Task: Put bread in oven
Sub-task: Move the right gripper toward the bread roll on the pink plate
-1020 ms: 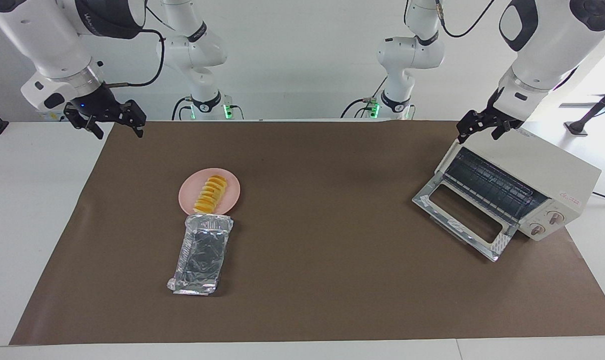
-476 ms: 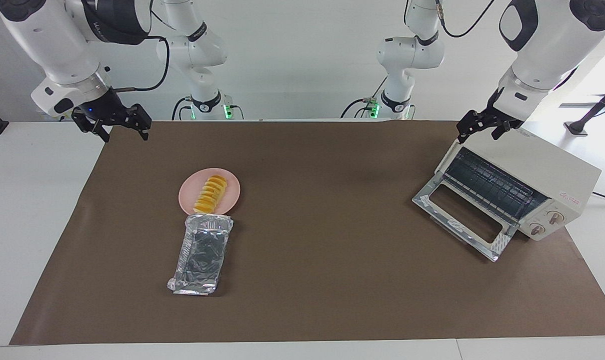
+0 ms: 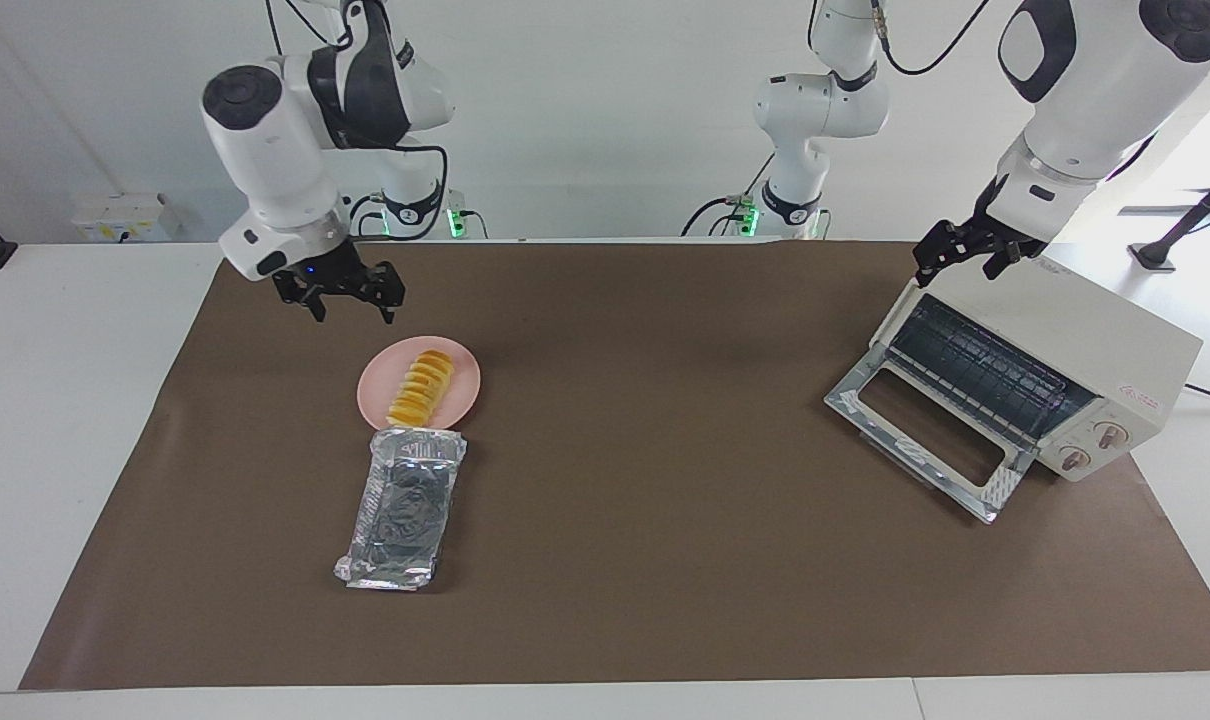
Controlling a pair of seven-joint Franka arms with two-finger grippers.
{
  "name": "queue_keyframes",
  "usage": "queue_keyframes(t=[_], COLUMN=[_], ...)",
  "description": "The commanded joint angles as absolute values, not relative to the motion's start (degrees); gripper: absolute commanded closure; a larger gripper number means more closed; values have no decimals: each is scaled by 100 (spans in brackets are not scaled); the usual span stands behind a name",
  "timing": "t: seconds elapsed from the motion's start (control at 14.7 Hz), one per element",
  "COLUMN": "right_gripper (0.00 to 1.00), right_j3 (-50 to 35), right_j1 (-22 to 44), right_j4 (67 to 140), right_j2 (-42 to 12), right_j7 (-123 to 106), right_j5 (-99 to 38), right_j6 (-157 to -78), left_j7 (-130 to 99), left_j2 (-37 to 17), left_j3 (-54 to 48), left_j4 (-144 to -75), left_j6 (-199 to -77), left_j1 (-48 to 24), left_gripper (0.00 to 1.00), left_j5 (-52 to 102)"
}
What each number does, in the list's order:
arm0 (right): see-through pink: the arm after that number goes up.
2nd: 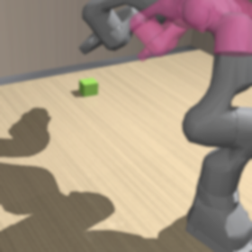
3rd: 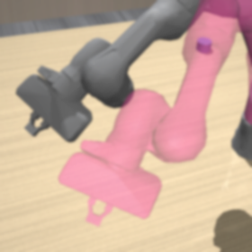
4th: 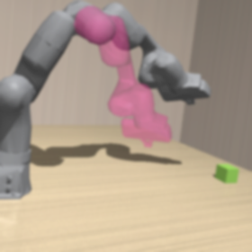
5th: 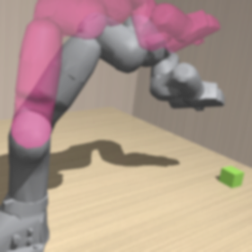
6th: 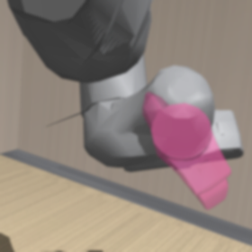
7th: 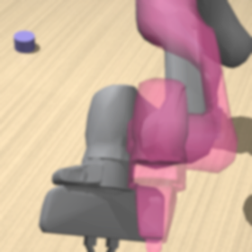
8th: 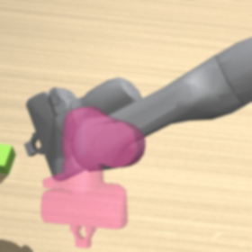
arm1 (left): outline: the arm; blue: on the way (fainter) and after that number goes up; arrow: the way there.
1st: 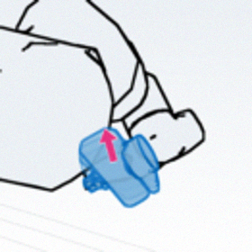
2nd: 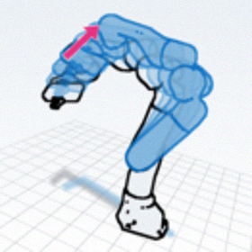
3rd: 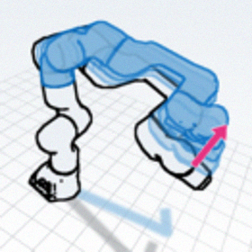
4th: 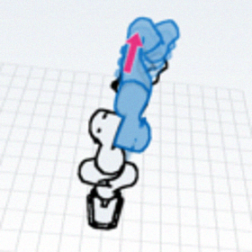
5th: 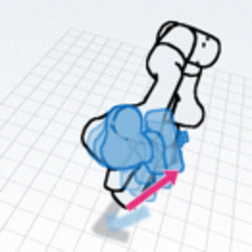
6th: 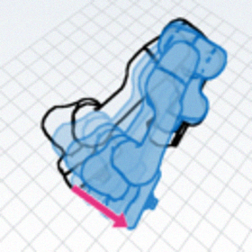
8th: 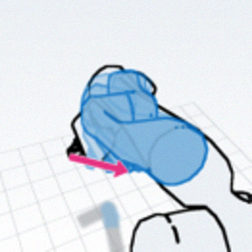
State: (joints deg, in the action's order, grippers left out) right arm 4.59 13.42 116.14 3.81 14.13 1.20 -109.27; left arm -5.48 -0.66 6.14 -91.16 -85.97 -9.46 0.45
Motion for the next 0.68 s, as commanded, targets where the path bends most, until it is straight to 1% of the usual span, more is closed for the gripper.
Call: queue_keyframes(t=[0.0,0.14,0.41,0.48,0.61], right_gripper=[0,0,0,0,0], right_j3=[466,457,457,466,466], right_j1=[1406,1415,1512,1520,1521], right_j4=[12075,12400,13006,13069,13122], right_j2=[290,273,27,-17,-26], right_j7=[1687,1688,1661,1679,1618], right_j5=[167,167,167,167,167], right_j6=[-11494,-12029,-13190,-13375,-13438], left_j7=[-571,-571,-571,-571,-571], left_j2=[9,9,9,9,9], left_j3=[598,598,598,598,598], left_j4=[-9229,-9228,-9220,-9220,-9229], left_j6=[-8631,-8631,-8631,-8631,-8631], left_j1=[-940,-940,-932,-940,-940], left_gripper=[0,0,0,0,0], left_j5=[-44,-44,-44,-44,-44])
